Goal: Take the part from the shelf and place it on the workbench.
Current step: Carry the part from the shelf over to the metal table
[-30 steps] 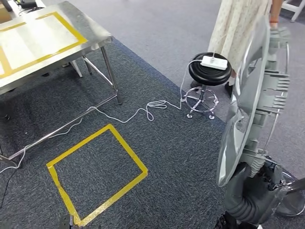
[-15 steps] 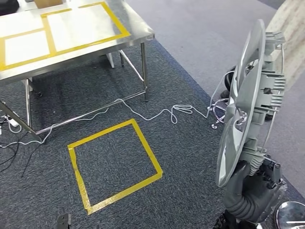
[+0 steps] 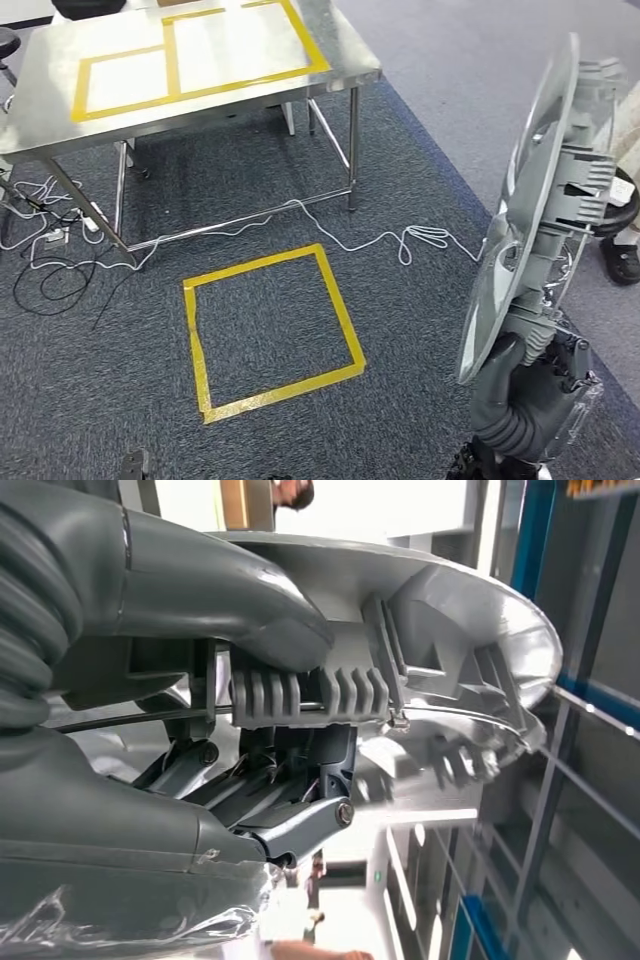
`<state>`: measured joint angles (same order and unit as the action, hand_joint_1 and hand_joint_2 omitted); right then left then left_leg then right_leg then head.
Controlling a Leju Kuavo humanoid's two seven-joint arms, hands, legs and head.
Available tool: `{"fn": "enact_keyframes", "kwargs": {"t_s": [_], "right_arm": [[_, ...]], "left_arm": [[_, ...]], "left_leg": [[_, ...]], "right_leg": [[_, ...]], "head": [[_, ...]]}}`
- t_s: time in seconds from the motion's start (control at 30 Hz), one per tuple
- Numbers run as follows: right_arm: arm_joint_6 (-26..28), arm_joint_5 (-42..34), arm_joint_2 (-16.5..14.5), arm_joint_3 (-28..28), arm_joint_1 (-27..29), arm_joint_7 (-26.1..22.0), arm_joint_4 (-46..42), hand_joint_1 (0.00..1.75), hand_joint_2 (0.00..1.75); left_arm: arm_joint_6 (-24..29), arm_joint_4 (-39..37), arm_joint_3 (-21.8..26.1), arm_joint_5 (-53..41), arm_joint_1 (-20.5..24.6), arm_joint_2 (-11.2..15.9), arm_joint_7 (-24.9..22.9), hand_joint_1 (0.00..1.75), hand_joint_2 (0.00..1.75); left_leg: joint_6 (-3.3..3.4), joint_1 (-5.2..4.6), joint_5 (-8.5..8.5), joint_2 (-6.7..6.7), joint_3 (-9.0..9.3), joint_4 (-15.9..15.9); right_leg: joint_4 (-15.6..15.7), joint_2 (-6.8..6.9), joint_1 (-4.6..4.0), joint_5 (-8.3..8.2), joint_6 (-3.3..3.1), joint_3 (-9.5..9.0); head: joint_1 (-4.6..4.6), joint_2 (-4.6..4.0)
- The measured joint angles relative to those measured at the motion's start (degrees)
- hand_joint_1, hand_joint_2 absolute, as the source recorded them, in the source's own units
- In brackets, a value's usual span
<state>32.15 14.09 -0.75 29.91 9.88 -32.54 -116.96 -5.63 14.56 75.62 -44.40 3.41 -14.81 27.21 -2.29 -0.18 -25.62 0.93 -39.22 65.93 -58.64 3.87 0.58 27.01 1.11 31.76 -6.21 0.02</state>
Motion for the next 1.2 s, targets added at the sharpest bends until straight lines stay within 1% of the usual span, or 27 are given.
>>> {"fn": "enact_keyframes", "kwargs": {"t_s": [0.07, 0.1, 0.13, 0.17, 0.2, 0.27, 0.3, 0.33, 0.37, 0.4, 0.43, 0.47, 0.5, 0.53, 0.57, 0.63, 0.67, 0.73, 0.8, 0.87, 0.9, 0.93, 0.97, 1.03, 1.07, 1.13, 1.2], "right_arm": [[0.0, 0.4, -0.1, 0.0, 0.0, 0.1, 0.0, 1.75, 1.75], [0.0, 0.7, -0.1, 0.1, 0.0, 0.1, 0.0, 1.75, 1.75], [0.0, 1.0, -0.1, 0.1, 0.0, 0.2, 0.0, 1.75, 1.75], [0.0, 1.3, -0.1, 0.1, 0.0, 0.3, 0.0, 1.75, 1.75], [-0.1, 1.6, -0.1, 0.1, 0.0, 0.5, 0.0, 1.75, 1.75], [-0.3, 2.1, -0.1, 0.1, -0.1, 0.7, -0.2, 1.75, 1.75], [-0.4, 2.3, -0.1, 0.1, -0.2, 0.7, -0.3, 1.75, 1.75], [-0.6, 2.6, -0.1, 0.1, -0.3, 0.7, -0.3, 1.75, 1.75], [-0.9, 2.9, -0.1, 0.1, -0.4, 0.7, -0.3, 1.75, 1.75], [-1.0, 3.2, -0.1, 0.1, -0.7, 0.6, -0.2, 1.75, 1.75], [-1.2, 3.5, -0.1, 0.2, -0.9, 0.5, -0.2, 1.75, 1.75], [-1.2, 3.7, -0.1, 0.2, -1.1, 0.3, -0.2, 1.75, 1.75], [-1.2, 3.8, -0.1, 0.3, -1.3, 0.2, -0.2, 1.75, 1.75], [-1.2, 3.9, -0.1, 0.4, -1.5, 0.1, -0.2, 1.75, 1.75], [-1.2, 4.0, -0.1, 0.5, -1.7, 0.0, -0.2, 1.75, 1.75], [-1.3, 4.0, -0.1, 0.6, -2.0, 0.0, -0.2, 1.75, 1.75], [-1.3, 4.1, -0.1, 0.6, -2.2, -0.1, -0.2, 1.75, 1.75], [-1.2, 4.1, -0.1, 0.6, -2.4, -0.1, -0.2, 1.75, 1.75], [-1.2, 4.2, -0.1, 0.7, -2.5, -0.1, -0.2, 1.75, 1.75], [-1.2, 4.3, -0.1, 0.6, -2.4, -0.1, -0.2, 1.75, 1.75], [-1.2, 4.3, -0.1, 0.6, -2.4, -0.1, -0.2, 1.75, 1.75], [-1.2, 4.3, -0.1, 0.6, -2.5, -0.1, -0.2, 1.75, 1.75], [-1.2, 4.3, -0.1, 0.6, -2.5, -0.1, -0.2, 1.75, 1.75], [-1.1, 4.4, -0.1, 0.7, -2.5, -0.1, -0.2, 1.75, 1.75], [-1.0, 4.5, -0.1, 0.7, -2.4, -0.1, -0.2, 1.75, 1.75], [-0.8, 4.7, -0.1, 0.7, -2.3, -0.1, -0.2, 1.75, 1.75], [-0.4, 4.7, -0.1, 0.7, -2.1, -0.1, -0.3, 1.75, 1.75]], "left_arm": [[-0.1, 0.0, 0.0, 0.0, 0.2, 0.0, 0.0, 0.0, 1.75], [-0.1, 0.0, 0.0, 0.0, 0.3, 0.0, 0.0, 0.0, 1.75], [-0.2, 0.0, -0.1, 0.0, 0.4, -0.1, 0.0, 0.0, 1.75], [-0.2, 0.0, -0.1, 0.0, 0.4, -0.2, 0.0, 0.0, 1.75], [-0.1, 0.0, -0.1, 0.0, 0.3, -0.3, 0.0, 0.0, 1.75], [0.0, 0.0, -0.1, -0.1, 0.2, -0.7, 0.0, 0.0, 1.75], [0.0, 0.0, -0.1, -0.4, 0.2, -1.0, 0.0, 0.0, 1.75], [-0.1, 0.0, -0.2, -0.7, 0.3, -1.2, 0.0, 0.0, 1.75], [-0.3, -0.1, -0.4, -1.0, 0.4, -1.3, 0.0, 0.0, 1.75], [-0.5, -0.1, -0.6, -1.4, 0.4, -1.4, 0.0, 0.0, 1.75], [-0.7, -0.1, -0.7, -1.6, 0.4, -1.5, 0.1, 0.0, 1.75], [-0.9, -0.2, -0.9, -1.7, 0.4, -1.5, 0.2, 0.0, 1.75], [-1.0, -0.2, -1.1, -1.8, 0.4, -1.6, 0.2, 0.0, 1.75], [-1.1, -0.2, -1.2, -1.9, 0.4, -1.6, 0.2, 0.0, 1.75], [-1.1, -0.2, -1.4, -1.9, 0.5, -1.6, 0.2, 0.0, 1.75], [-1.1, -0.2, -1.6, -1.9, 0.5, -1.6, 0.3, 0.0, 1.75], [-1.1, -0.2, -1.6, -1.9, 0.4, -1.6, 0.3, 0.0, 1.75], [-1.2, -0.3, -1.6, -1.8, 0.4, -1.6, 0.4, 0.0, 1.75], [-1.2, -0.4, -1.6, -1.8, 0.6, -1.7, 0.4, 0.0, 1.75], [-1.2, -0.4, -1.7, -1.8, 0.7, -1.7, 0.4, 0.0, 1.75], [-1.2, -0.4, -1.7, -1.8, 0.7, -1.7, 0.4, 0.0, 1.75], [-1.2, -0.4, -1.7, -1.8, 0.7, -1.7, 0.4, 0.0, 1.75], [-1.2, -0.5, -1.7, -1.8, 0.7, -1.7, 0.4, 0.0, 1.75], [-1.2, -0.5, -1.7, -1.8, 0.7, -1.7, 0.4, 0.0, 1.75], [-1.1, -0.5, -1.7, -1.8, 0.8, -1.7, 0.4, 0.0, 1.75], [-1.0, -0.5, -1.7, -1.8, 0.9, -1.7, 0.4, 0.0, 1.75], [-0.9, -0.5, -1.7, -1.8, 0.8, -1.7, 0.4, 0.0, 1.75]], "left_leg": [[0.93, -0.67, 2.08, 2.68, 3.75, -6.9], [1.33, -0.94, 2.23, 3.38, 4.46, -8.4], [1.64, -1.1, 2.08, 3.08, 4.48, -8.8], [1.96, -1.02, 2.2, 2.22, 4.43, -8.9], [2.21, -0.9, 2.3, 1.44, 4.51, -9.1], [2.75, -0.53, 2.54, 0.0, 4.76, -9.5], [2.93, -0.4, 2.59, -0.68, 4.8, -9.5], [3.06, -0.36, 2.58, -1.4, 4.79, -9.5], [3.13, -0.35, 2.58, -2.1, 4.79, -9.5], [3.15, -0.31, 2.57, -2.82, 4.83, -9.5], [3.13, -0.24, 2.56, -3.52, 4.91, -9.5], [3.04, -0.13, 2.53, -4.2, 5.04, -9.4], [2.85, -0.01, 2.47, -4.88, 5.17, -9.4], [2.57, 0.01, 2.37, -5.42, 5.19, -9.2], [2.23, 0.01, 2.32, -5.84, 5.1, -9.0], [1.52, 0.04, 2.46, -6.3, 4.72, -8.9], [1.21, 0.15, 2.58, -6.44, 4.59, -9.0], [0.6, 0.25, 2.04, -5.34, 4.19, -8.4], [0.06, 0.21, -0.75, -3.12, 1.94, -3.7], [-0.27, 0.25, -4.23, -2.01, -1.94, 4.1], [-0.32, 0.26, -4.94, -1.89, -3.29, 6.8], [-0.29, 0.27, -4.57, -1.87, -3.65, 7.4], [-0.19, 0.27, -3.2, -1.85, -2.84, 5.8], [0.18, 0.24, 0.37, -1.45, 1.24, -1.7], [0.42, 0.18, 1.45, -1.2, 3.15, -5.3], [0.67, 0.14, 2.02, -0.88, 4.86, -8.8], [0.75, 0.13, 2.16, -1.06, 4.84, -9.1]], "right_leg": [[0.0, 1.18, -0.4, 0.38, 0.43, -0.36], [0.0, 1.76, -0.56, 0.53, 0.7, -0.5], [0.1, 2.4, -0.69, 0.65, 0.98, -0.65], [0.2, 3.0, -0.68, 0.77, 1.27, -0.87], [0.1, 2.67, -0.62, 1.05, 1.61, -1.0], [-2.7, -0.18, -0.48, 2.99, 2.15, 0.1], [-6.0, -2.01, -0.42, 4.68, 2.32, 1.67], [-10.0, -3.1, -0.4, 6.49, 2.41, 3.7], [-13.7, -3.48, -0.41, 7.79, 2.5, 5.68], [-15.9, -3.6, -0.39, 8.03, 2.57, 7.02], [-15.8, -3.62, -0.34, 7.05, 2.62, 7.33], [-13.4, -3.72, -0.23, 5.03, 2.69, 6.47], [-9.4, -4.14, -0.01, 2.54, 2.83, 4.82], [-5.3, -4.96, 0.24, 0.75, 2.99, 3.06], [-2.3, -5.73, 0.44, -0.39, 2.87, 1.71], [-0.2, -6.71, 0.4, -0.65, 2.15, 0.93], [-0.2, -6.57, 0.33, -0.81, 1.54, 0.98], [0.0, -6.15, 0.32, -1.05, 0.7, 0.98], [0.1, -5.5, 0.37, -1.13, 0.11, 0.92], [0.1, -4.84, 0.32, -1.06, -0.12, 0.96], [0.1, -4.56, 0.3, -1.03, -0.15, 0.96], [0.1, -4.35, 0.3, -1.0, -0.13, 0.93], [0.1, -4.2, 0.3, -0.96, -0.09, 0.86], [0.1, -4.03, 0.23, -0.81, 0.14, 0.68], [0.0, -4.0, 0.09, -0.7, 0.35, 0.67], [-0.1, -3.9, -0.27, -0.52, 0.45, 0.78], [0.1, -3.77, -0.41, -0.56, 0.18, 0.74]], "head": [[0.04, -0.01], [0.07, -0.01], [0.11, -0.01], [0.13, 0.0], [0.17, -0.01], [0.41, -0.01], [0.58, -0.01], [0.67, 0.0], [0.73, 0.0], [0.74, 0.0], [0.73, 0.0], [0.74, 0.0], [0.75, -0.01], [0.8, -0.01], [0.83, -0.01], [0.9, -0.01], [0.89, -0.01], [0.75, -0.01], [0.39, -0.01], [0.17, -0.01], [0.16, -0.01], [0.14, -0.01], [0.14, -0.01], [0.14, -0.02], [0.13, -0.01], [0.26, -0.01], [0.42, 0.0]]}}
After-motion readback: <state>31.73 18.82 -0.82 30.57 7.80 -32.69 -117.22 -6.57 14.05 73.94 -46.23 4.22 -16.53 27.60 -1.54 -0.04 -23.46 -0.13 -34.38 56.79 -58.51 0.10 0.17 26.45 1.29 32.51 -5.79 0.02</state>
